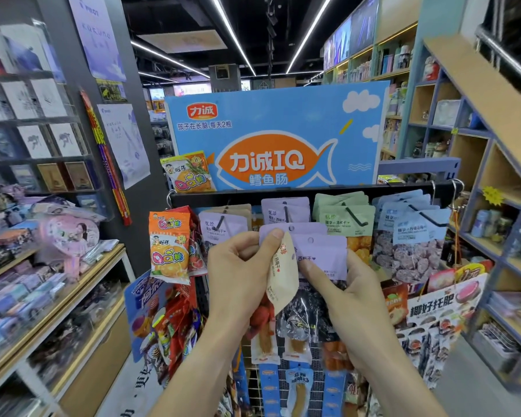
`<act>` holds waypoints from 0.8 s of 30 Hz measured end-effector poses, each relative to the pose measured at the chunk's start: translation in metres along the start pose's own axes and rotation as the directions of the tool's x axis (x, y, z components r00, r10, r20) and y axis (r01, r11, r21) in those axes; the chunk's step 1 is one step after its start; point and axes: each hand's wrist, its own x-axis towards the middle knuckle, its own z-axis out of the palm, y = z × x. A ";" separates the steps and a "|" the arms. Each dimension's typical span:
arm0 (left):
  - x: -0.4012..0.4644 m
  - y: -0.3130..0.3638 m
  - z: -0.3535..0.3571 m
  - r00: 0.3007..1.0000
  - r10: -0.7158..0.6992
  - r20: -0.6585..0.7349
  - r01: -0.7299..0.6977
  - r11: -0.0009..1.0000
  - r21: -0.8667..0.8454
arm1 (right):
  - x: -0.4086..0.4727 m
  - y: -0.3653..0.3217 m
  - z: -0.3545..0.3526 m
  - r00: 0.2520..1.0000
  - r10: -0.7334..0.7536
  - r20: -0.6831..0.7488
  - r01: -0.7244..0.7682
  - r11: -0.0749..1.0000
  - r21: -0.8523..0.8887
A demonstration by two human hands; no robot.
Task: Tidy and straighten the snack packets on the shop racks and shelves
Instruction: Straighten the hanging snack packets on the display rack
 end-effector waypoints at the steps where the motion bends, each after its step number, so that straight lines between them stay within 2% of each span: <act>1: 0.001 0.001 0.000 1.000 -0.006 -0.008 0.006 1.000 0.004 | 0.001 -0.001 0.001 1.000 0.000 -0.003 0.000 1.000 -0.005; 9: 0.001 -0.007 -0.001 0.996 -0.089 -0.027 0.091 0.994 0.058 | 0.001 0.004 0.000 0.998 0.061 0.003 -0.061 0.998 -0.015; 16: 0.005 -0.004 0.001 0.996 -0.081 -0.033 0.083 0.995 0.051 | 0.005 0.004 0.001 0.999 0.049 -0.008 -0.049 0.998 -0.037; 21: 0.013 -0.014 0.000 0.993 -0.110 -0.030 0.113 0.985 0.128 | 0.016 0.015 0.005 0.997 0.062 -0.051 -0.067 0.993 -0.094; 24: 0.006 -0.019 -0.005 0.996 -0.085 -0.009 0.085 0.974 0.210 | 0.033 0.025 0.010 0.993 0.075 -0.087 -0.084 0.990 -0.114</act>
